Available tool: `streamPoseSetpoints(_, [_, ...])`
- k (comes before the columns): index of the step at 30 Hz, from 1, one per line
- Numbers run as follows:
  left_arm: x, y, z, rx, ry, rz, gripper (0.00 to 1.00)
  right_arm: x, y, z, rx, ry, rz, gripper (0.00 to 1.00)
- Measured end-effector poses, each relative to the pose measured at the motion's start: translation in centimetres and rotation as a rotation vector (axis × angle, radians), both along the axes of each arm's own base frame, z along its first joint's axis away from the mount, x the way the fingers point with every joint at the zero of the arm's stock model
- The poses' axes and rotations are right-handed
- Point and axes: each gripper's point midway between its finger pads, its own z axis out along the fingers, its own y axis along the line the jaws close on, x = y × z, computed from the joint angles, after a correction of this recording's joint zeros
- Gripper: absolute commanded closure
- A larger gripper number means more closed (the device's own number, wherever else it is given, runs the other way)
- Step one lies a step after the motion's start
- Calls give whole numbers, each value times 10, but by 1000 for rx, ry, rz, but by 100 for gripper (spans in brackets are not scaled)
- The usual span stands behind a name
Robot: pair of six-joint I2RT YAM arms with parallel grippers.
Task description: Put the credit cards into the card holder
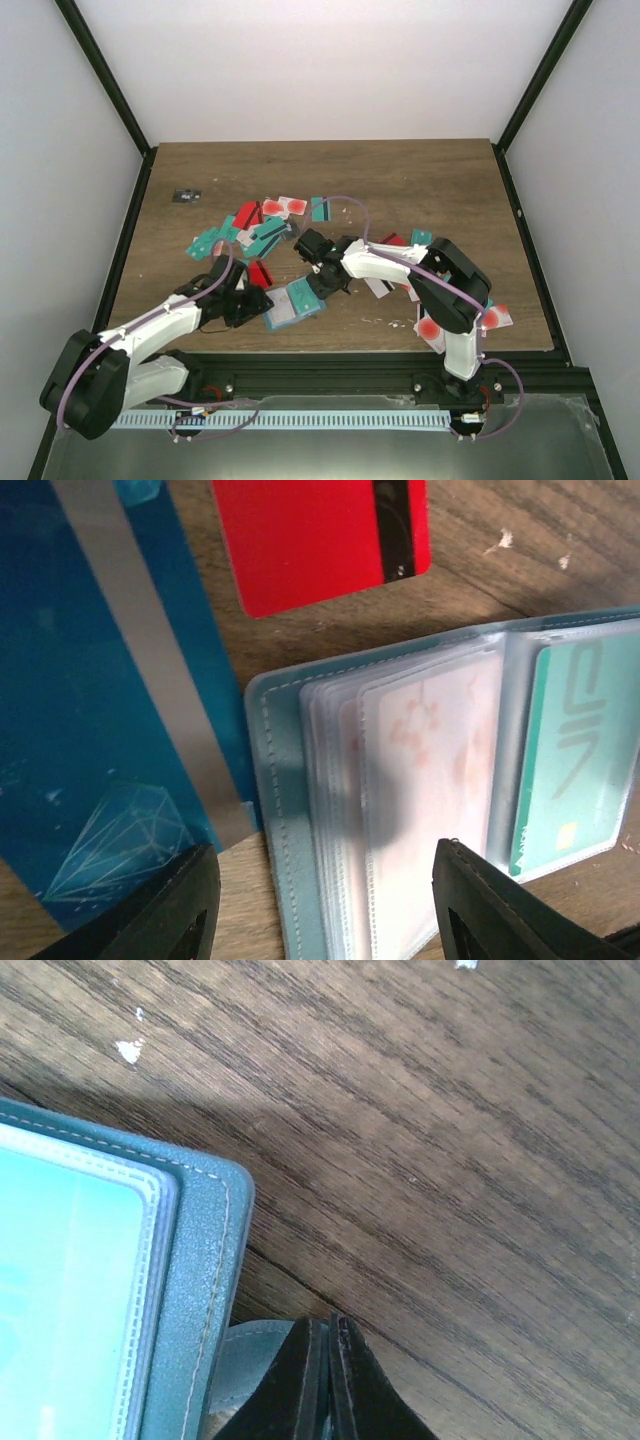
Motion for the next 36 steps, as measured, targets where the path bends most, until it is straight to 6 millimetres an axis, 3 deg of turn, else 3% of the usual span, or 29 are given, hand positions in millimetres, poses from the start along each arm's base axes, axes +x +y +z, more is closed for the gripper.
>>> streamPoseSetpoints(9, [14, -19, 2, -74, -44, -46, 39, -2, 1, 0, 10, 15, -10, 99])
streamPoseSetpoints(16, [11, -21, 6, -95, -39, -53, 40, -2, 1, 0, 11, 16, -18, 99])
streamPoseSetpoints(27, [29, -39, 49, -177, -101, -56, 42, -4, 1, -1, 15, 27, -30, 99])
streamPoseSetpoints(36, [32, -54, 60, -233, -111, -88, 44, -6, 2, -1, 24, 39, -43, 99])
